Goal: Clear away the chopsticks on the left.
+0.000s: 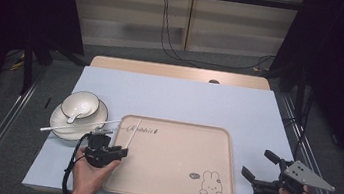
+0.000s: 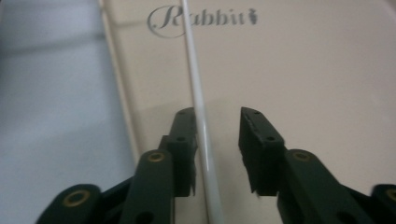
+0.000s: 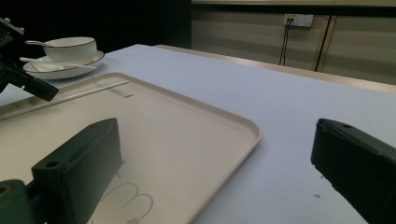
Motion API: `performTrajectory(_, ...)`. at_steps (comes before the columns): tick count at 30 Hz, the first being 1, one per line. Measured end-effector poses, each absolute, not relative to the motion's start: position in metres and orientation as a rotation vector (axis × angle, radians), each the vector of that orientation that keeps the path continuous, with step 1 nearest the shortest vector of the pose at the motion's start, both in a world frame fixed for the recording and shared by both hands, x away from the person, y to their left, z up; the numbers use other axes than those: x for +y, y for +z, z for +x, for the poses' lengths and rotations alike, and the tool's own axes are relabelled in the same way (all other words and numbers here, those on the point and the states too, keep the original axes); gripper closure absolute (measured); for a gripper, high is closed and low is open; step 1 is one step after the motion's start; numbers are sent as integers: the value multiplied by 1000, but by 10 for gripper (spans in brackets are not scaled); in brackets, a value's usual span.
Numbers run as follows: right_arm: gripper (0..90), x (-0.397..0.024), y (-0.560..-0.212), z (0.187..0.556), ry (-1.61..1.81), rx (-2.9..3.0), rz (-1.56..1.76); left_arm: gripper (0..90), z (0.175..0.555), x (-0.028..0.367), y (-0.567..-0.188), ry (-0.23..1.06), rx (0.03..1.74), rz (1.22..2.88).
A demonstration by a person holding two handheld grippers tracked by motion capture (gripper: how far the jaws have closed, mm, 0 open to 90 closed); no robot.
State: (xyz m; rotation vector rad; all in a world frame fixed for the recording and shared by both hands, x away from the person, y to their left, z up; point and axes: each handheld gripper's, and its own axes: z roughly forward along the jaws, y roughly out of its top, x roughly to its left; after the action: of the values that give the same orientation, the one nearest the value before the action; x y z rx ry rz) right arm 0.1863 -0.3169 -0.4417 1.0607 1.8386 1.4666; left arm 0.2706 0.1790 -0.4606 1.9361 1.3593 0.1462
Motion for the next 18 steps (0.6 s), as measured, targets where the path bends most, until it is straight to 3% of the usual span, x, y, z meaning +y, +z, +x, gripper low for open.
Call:
performTrajectory(6,14,-317,-441,186,1470,1835,1060,496,268,188,-454,191,1246,1925)
performTrajectory(10,14,-317,-441,186,1477,1836,1061,305,263,195,-448,208,1160,1895)
performTrajectory(15,14,-317,-441,186,1479,1828,1056,218,258,206,-441,269,1053,1887)
performTrajectory(18,14,-316,-440,185,1484,1824,1063,152,257,215,-439,235,1007,1881)
